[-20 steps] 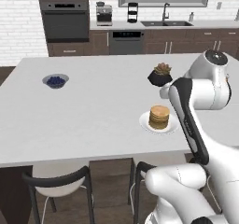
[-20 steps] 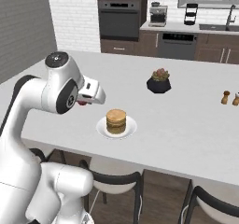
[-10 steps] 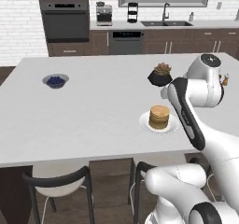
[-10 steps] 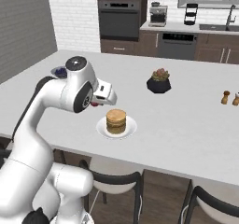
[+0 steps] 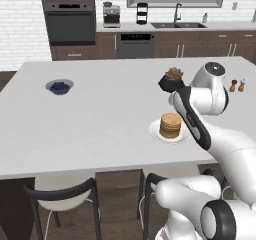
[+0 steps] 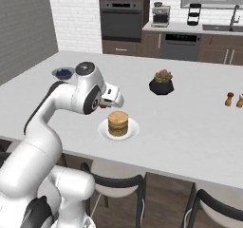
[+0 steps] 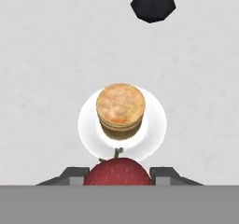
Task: Take the strawberry from the fridge and place it on top of the pancake, located on the dining counter.
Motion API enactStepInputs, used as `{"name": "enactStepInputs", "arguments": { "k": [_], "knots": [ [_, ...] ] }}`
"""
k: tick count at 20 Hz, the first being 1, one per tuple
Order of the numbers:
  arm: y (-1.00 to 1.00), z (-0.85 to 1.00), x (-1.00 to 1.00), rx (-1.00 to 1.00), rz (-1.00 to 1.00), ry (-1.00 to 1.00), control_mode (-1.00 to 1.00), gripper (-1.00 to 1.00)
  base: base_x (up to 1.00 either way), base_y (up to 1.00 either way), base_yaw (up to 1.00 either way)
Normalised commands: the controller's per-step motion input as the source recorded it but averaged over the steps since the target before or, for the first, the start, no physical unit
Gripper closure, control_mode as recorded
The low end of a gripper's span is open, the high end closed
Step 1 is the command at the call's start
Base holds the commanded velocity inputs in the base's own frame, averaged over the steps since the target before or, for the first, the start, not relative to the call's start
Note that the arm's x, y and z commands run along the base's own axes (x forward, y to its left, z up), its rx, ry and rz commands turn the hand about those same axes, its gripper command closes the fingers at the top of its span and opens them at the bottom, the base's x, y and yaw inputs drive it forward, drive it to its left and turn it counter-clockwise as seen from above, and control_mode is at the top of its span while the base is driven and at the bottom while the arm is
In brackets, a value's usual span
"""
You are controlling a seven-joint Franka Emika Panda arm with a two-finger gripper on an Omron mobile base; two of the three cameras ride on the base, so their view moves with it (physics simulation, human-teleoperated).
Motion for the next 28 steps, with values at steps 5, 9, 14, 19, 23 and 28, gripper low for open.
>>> {"name": "enactStepInputs", "arguments": {
  "k": [5,9,14,19,23,28],
  "knots": [
    [0.0,-0.24,0.48,0.0,-0.06,0.0,-1.0,1.0,0.0,0.0,0.0],
    [0.0,-0.27,0.04,0.0,0.0,0.0,-1.0,1.0,0.0,0.0,0.0],
    [0.0,-0.31,0.21,0.0,0.0,0.03,-1.0,1.0,0.0,0.0,0.0],
    [-0.13,-0.16,0.38,0.0,0.0,0.09,-1.0,1.0,0.0,0.0,0.0],
    [-0.18,-0.03,0.26,0.0,0.01,0.03,-1.0,1.0,0.0,0.0,0.0],
    [-0.02,-0.06,0.26,0.0,0.0,0.0,-1.0,1.0,0.0,0.0,0.0]
  ]
}}
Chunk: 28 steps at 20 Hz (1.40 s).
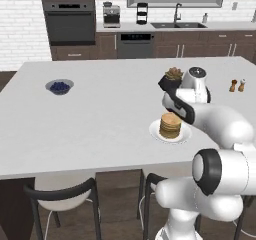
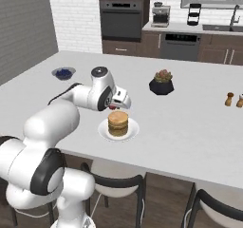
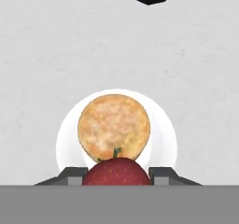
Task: Take the strawberry from the fridge and place it on top of the pancake, located on the dining counter.
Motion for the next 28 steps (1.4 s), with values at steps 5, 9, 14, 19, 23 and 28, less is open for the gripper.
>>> {"name": "enactStepInputs", "arguments": {
  "k": [5,9,14,19,23,28],
  "knots": [
    [0.0,-0.16,0.09,0.08,0.0,0.0,-1.0,1.0,0.0,0.0,0.0],
    [0.0,-0.26,0.01,0.03,0.0,0.0,-1.0,1.0,0.0,0.0,0.0],
    [0.0,-0.21,0.15,0.0,0.0,0.04,-1.0,1.0,0.0,0.0,0.0],
    [0.0,-0.13,0.25,0.0,0.0,0.01,-1.0,1.0,0.0,0.0,0.0],
    [0.0,-0.17,0.06,0.0,0.0,0.0,-1.0,1.0,0.0,0.0,0.0],
    [0.0,-0.21,0.16,0.0,0.0,0.01,-1.0,1.0,0.0,0.0,0.0]
  ]
}}
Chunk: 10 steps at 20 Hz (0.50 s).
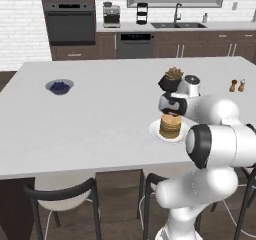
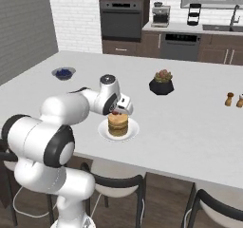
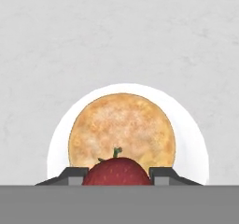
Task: Take the strawberry from the fridge and place it on top of the pancake, located on the dining counter.
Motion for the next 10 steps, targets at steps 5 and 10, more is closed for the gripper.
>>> {"name": "enactStepInputs", "arguments": {
  "k": [5,10],
  "knots": [
    [0.0,-0.17,0.18,0.0,0.0,0.0,-1.0,1.0,0.0,0.0,0.0],
    [-0.01,-0.13,0.09,0.0,0.0,0.0,-1.0,1.0,0.0,0.0,0.0]
  ]
}}
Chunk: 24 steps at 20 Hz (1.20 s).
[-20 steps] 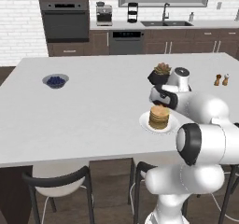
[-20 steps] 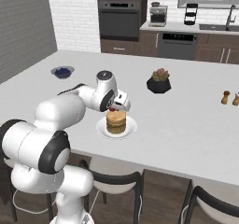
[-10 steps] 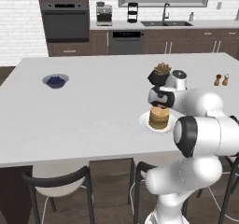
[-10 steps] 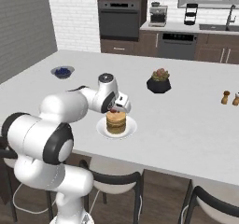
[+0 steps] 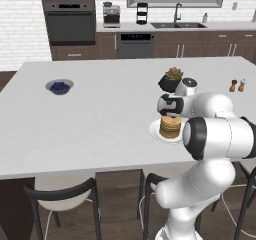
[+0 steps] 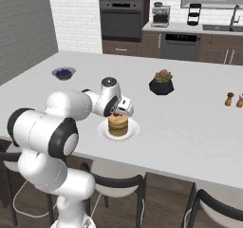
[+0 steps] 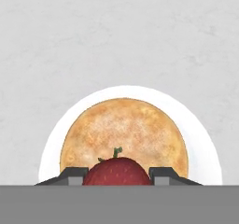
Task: Take the strawberry from the fridge and place it on top of the pancake, located on the dining counter.
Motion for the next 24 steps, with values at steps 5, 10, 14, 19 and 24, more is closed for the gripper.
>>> {"name": "enactStepInputs", "arguments": {
  "k": [5,10,14,19,24],
  "knots": [
    [0.0,-0.11,0.01,0.0,0.0,0.0,-1.0,1.0,0.0,0.0,0.0],
    [0.0,-0.13,0.04,0.0,0.0,0.0,-1.0,1.0,0.0,0.0,0.0],
    [0.0,-0.14,0.03,0.0,0.0,0.0,-1.0,1.0,0.0,0.0,0.0],
    [0.0,-0.04,0.05,0.0,0.0,0.0,-1.0,1.0,0.0,0.0,0.0],
    [-0.02,-0.02,0.06,0.0,0.0,0.0,-1.0,1.0,0.0,0.0,0.0]
  ]
}}
